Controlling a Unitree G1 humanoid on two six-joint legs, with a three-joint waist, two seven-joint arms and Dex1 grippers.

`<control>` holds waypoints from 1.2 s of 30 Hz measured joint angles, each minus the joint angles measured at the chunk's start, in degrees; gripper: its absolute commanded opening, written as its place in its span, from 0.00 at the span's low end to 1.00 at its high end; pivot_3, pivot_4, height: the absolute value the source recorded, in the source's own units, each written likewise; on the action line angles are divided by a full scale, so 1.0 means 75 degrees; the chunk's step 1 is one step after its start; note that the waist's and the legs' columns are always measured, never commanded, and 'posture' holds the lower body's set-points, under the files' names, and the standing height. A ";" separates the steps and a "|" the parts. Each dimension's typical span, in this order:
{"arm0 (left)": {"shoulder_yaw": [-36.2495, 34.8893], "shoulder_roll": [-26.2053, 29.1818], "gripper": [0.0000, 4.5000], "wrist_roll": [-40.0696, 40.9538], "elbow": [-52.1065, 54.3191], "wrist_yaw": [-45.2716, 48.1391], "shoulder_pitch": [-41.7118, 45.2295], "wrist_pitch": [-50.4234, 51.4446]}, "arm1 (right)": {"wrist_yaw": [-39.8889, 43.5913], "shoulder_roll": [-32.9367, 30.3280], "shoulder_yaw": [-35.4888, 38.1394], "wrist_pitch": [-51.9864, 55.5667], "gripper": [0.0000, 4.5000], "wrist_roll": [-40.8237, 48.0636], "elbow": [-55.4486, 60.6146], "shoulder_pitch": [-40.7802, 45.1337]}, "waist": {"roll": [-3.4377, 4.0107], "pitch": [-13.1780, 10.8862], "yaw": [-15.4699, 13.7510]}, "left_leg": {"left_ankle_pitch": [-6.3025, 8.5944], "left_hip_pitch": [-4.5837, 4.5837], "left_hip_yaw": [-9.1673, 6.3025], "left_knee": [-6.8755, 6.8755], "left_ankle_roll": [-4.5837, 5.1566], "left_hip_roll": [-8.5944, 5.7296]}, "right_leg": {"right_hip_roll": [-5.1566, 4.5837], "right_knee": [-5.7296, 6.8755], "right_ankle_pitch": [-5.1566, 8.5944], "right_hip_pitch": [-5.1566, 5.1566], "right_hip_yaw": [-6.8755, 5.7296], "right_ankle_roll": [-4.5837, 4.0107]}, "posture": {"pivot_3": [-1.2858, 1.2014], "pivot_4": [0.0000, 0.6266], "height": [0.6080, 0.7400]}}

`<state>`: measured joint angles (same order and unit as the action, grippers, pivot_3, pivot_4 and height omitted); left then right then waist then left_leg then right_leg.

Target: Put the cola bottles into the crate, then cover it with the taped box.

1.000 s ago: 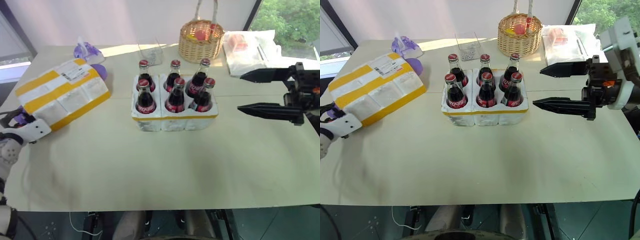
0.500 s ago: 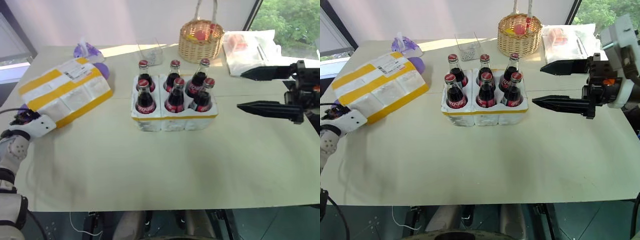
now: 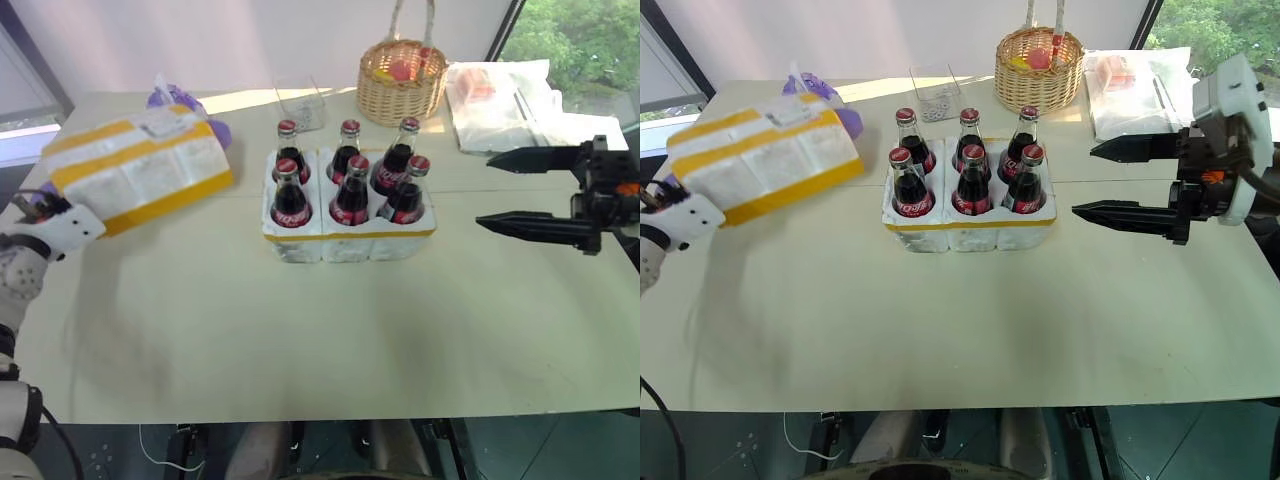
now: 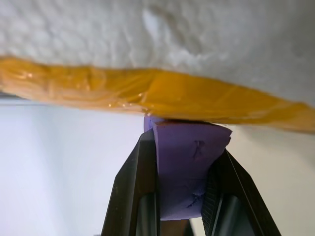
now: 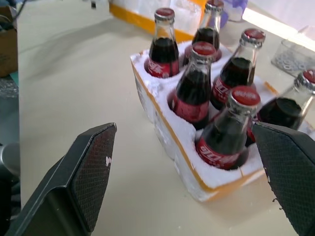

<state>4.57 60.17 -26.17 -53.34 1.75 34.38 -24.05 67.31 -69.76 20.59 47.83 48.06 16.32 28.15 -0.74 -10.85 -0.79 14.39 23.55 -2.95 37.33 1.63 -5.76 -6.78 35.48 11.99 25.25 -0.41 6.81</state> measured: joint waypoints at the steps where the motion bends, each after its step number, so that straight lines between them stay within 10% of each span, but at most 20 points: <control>1: -0.0106 0.0042 0.15 0.0095 0.0290 0.0103 0.0026 0.0013 | 0.0006 0.0004 -0.0001 -0.0019 1.00 -0.0014 -0.0001 -0.0014 | 0.0000 0.0000 -0.0002 | 0.0000 0.0003 0.0000 0.0001 0.0000 0.0000 | 0.0000 0.0000 0.0000 0.0001 0.0002 0.0000 | 0.52 0.24 1.00; 21: -0.0339 -0.0031 0.15 0.2050 0.9064 0.5371 0.1343 0.4958 | -0.0173 0.0654 -0.0470 -0.0635 1.00 -0.0603 -0.0407 -0.0111 | 0.0000 -0.0001 0.0020 | -0.0004 0.0004 0.0002 0.0018 0.0008 0.0000 | 0.0035 0.0001 0.0000 -0.0011 -0.0003 0.0000 | 0.52 0.24 1.00; 36: 0.0696 -0.0244 0.15 0.0778 0.9600 0.6024 0.1200 0.4480 | -0.0314 0.0903 -0.0460 -0.0897 1.00 -0.0757 -0.0551 -0.0324 | 0.0000 -0.0001 0.0001 | 0.0003 0.0000 -0.0004 0.0053 0.0018 0.0002 | 0.0037 -0.0001 0.0000 -0.0036 -0.0003 0.0000 | 0.52 0.24 1.00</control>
<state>9.79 58.35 -20.33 18.66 46.93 43.38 9.55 64.95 -62.99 17.14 41.10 42.38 12.19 25.72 -0.75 -10.86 -0.78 14.42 23.55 -2.99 37.73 1.77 -5.74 -6.51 35.47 11.99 24.98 -0.43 6.81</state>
